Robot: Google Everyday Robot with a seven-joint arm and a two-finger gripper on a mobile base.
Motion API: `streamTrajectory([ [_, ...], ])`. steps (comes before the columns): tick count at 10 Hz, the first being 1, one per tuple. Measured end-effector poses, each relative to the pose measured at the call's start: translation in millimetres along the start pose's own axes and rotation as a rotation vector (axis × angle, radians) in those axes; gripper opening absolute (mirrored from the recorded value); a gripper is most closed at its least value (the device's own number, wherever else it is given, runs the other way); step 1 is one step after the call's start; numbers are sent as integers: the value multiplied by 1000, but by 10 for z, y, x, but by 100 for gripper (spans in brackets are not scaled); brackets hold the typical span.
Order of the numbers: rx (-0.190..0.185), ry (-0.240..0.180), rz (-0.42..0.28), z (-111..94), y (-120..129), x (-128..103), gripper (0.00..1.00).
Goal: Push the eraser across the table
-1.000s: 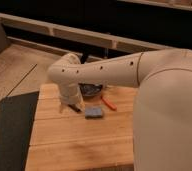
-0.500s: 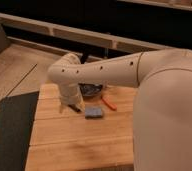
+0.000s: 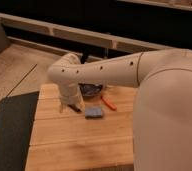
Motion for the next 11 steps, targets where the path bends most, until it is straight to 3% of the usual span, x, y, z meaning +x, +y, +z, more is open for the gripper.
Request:
streamTrajectory([
  [2,-1,-74,-71,-156,39,-206,65],
  [4,-9,-175,-204,-425,37,-561,65],
  [6,-22,-235,-278,-626,-139,-854,65],
  [9,-27,-261,-315,-708,-169,-965,65],
  [11,-4,-232,-305,-606,-232,-945,65],
])
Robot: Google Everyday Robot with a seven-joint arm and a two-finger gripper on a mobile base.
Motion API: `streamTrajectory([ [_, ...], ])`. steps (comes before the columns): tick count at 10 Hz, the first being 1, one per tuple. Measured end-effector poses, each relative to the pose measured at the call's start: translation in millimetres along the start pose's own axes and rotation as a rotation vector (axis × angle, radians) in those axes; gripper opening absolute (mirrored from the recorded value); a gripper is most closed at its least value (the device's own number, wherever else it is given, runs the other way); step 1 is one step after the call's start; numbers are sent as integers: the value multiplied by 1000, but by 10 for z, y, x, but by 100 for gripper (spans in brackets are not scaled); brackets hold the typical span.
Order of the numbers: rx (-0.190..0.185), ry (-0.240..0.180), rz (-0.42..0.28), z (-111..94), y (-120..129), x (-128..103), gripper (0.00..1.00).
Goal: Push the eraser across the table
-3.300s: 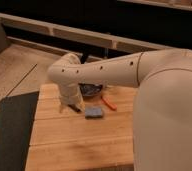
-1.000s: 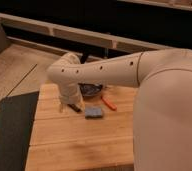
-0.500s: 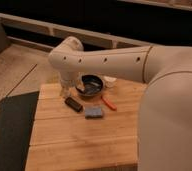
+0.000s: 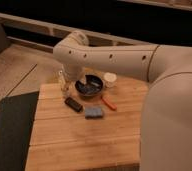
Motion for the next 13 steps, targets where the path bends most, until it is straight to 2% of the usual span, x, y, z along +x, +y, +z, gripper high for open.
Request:
streamTrajectory([
  [2,26,70,0,249,-113,54,65],
  [4,20,120,-28,545,-91,5,65],
  [5,4,136,-34,664,-37,-24,65],
  [6,-30,140,-44,834,83,-116,65],
  [9,-96,153,-48,1079,270,-208,65],
  [11,-125,188,-53,1215,312,-127,65],
  [12,-126,214,-62,1268,303,-55,65],
  [13,-127,211,-62,1262,305,-63,65],
])
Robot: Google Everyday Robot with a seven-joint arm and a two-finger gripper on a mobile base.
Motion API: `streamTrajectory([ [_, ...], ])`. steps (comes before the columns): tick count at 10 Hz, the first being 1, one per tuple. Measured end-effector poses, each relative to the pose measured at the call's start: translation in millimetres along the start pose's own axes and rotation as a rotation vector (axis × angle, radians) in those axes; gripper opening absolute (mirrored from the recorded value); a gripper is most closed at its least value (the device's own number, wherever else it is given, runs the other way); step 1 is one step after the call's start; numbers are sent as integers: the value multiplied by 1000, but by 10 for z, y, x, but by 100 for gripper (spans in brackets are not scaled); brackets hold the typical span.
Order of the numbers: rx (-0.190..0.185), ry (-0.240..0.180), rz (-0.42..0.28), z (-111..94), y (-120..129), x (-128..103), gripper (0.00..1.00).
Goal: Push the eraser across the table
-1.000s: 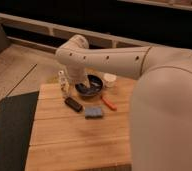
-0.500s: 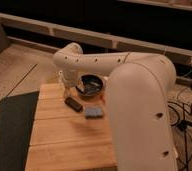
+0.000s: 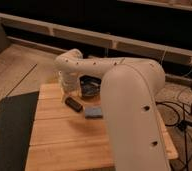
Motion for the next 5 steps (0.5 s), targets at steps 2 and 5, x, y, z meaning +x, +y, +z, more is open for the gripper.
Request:
streamTrajectory([
  [2,0,0,0,0,3,-1,65],
  [5,21,-23,-39,-73,-19,-15,65],
])
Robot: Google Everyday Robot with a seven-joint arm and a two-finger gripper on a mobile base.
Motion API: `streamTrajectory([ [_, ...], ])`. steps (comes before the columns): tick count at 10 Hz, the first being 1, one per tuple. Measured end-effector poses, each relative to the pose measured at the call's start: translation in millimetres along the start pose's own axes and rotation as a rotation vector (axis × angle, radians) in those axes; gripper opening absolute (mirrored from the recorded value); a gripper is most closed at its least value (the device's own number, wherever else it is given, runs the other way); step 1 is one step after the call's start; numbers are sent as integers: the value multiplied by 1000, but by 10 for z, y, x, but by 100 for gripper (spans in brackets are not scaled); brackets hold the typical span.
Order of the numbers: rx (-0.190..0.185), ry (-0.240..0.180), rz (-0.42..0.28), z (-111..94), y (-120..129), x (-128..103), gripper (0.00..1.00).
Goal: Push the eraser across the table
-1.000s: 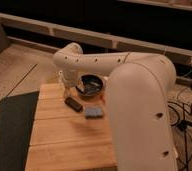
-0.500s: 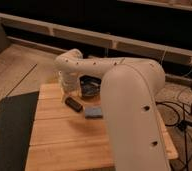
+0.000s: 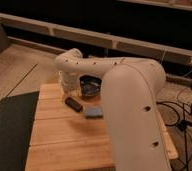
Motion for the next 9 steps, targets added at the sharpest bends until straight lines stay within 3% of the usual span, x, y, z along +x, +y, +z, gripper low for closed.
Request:
streamTrajectory([
  [2,29,-18,-39,63,-63,26,65],
  [5,26,-24,-70,258,-69,64,65],
  [9,49,-100,-141,372,-142,-110,65],
])
